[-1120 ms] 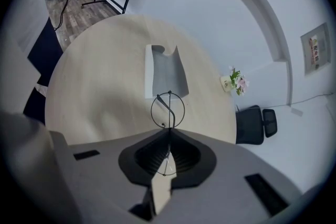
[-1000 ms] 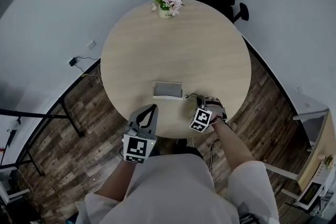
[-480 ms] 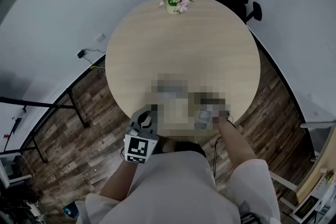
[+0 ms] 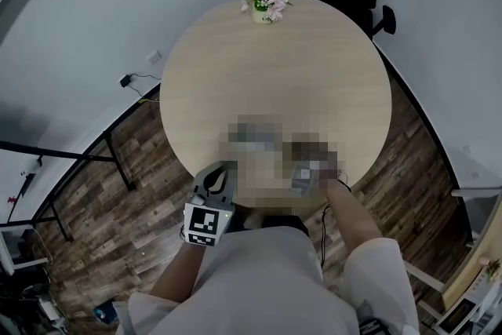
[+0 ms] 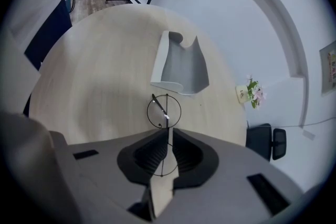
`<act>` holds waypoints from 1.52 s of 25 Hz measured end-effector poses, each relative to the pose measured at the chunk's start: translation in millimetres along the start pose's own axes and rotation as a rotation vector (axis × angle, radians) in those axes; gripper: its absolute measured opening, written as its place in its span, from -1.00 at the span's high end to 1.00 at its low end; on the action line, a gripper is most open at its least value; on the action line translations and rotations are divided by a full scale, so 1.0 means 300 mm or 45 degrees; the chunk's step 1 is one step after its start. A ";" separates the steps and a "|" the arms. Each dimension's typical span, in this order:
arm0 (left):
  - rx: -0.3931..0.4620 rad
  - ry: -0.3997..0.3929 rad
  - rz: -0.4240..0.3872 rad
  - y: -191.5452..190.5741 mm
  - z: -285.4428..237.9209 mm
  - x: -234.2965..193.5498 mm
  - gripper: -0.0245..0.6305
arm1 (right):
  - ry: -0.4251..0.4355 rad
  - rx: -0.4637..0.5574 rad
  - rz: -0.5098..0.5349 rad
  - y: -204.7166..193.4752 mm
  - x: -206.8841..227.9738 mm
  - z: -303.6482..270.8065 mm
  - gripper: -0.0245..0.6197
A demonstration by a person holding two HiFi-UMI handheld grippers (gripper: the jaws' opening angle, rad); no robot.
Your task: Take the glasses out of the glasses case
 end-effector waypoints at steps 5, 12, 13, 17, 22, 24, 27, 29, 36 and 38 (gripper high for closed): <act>0.004 -0.017 -0.014 -0.006 0.014 -0.007 0.90 | -0.067 0.013 -0.030 0.009 0.007 0.037 0.86; 0.035 -0.070 -0.032 -0.006 0.037 -0.033 0.90 | -0.147 -0.004 -0.083 0.025 0.018 0.108 0.86; 0.042 -0.079 -0.038 -0.005 0.043 -0.036 0.90 | -0.164 0.000 -0.105 0.029 0.018 0.125 0.87; 0.067 -0.110 -0.045 -0.010 0.076 -0.059 0.90 | -0.228 0.024 -0.164 0.060 -0.003 0.196 0.87; 0.094 -0.136 -0.044 -0.019 0.108 -0.084 0.90 | -0.301 0.113 -0.381 0.120 -0.004 0.331 0.88; 0.104 -0.146 -0.044 -0.028 0.118 -0.093 0.90 | -0.330 0.158 -0.533 0.139 -0.001 0.391 0.88; 0.112 -0.157 -0.027 -0.037 0.135 -0.107 0.90 | -0.379 0.250 -0.713 0.180 -0.004 0.488 0.88; 0.123 -0.163 -0.009 -0.034 0.147 -0.111 0.90 | -0.400 0.333 -0.862 0.210 -0.009 0.556 0.88; 0.178 -0.165 0.023 -0.010 0.189 -0.104 0.90 | -0.411 0.598 -1.476 0.250 -0.009 0.793 0.88; 0.183 -0.168 0.027 -0.007 0.209 -0.097 0.90 | -0.398 0.689 -1.593 0.256 -0.013 0.847 0.89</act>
Point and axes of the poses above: the fingertips, and each gripper's own axes: z backward along the fingers, x to its right, y out of its top, the point moved 9 cm from there along z, backward along the fingers, and after that the axes turned 9 degrees about -z, right-handed, at the moved point
